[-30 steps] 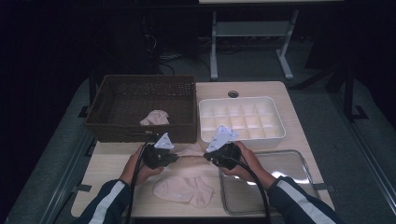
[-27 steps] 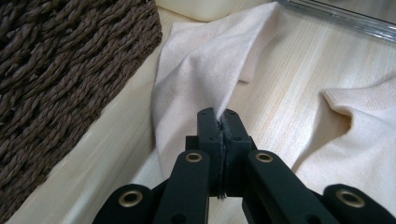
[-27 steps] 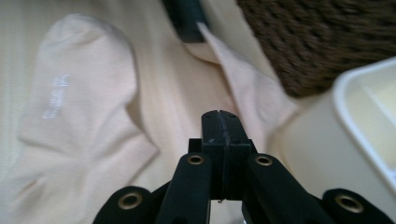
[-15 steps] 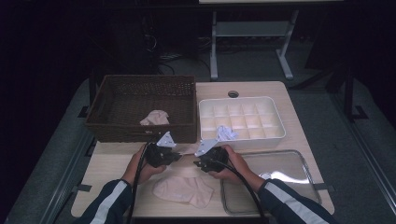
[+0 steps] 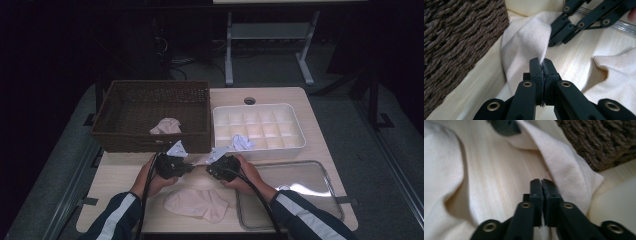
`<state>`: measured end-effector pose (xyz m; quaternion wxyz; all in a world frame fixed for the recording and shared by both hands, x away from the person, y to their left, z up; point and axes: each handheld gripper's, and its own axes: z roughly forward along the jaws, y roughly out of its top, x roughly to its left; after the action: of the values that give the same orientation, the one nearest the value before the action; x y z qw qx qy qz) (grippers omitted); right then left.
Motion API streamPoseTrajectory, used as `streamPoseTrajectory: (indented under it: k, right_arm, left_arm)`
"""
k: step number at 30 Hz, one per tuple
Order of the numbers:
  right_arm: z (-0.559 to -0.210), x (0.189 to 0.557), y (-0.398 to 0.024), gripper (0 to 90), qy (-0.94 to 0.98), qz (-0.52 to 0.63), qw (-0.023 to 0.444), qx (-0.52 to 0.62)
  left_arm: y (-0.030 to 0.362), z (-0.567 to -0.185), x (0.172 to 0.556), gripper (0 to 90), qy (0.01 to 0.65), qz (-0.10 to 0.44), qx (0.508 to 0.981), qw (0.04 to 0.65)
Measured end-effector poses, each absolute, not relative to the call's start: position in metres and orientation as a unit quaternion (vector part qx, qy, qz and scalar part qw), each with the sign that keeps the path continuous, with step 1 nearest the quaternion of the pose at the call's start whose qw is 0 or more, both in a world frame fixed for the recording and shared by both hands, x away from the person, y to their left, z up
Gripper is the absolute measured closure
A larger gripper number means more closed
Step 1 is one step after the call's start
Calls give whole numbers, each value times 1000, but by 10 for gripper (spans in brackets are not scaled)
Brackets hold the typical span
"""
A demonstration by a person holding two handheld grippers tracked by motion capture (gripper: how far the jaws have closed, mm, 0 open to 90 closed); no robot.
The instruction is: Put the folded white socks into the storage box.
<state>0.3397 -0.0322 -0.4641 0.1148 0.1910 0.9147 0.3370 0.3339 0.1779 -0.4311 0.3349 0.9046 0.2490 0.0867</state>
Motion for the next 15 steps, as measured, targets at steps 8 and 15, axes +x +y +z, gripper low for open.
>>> streamPoseTrajectory:
  k: [8, 15]
  right_arm:
    - [-460, 335, -39, 900, 929, 323, 71, 165]
    - [-456, 325, -50, 900, 944, 306, 22, 125]
  left_arm:
    - [185, -427, 336, 847, 261, 115, 899, 334]
    - [185, -425, 335, 833, 259, 136, 899, 327]
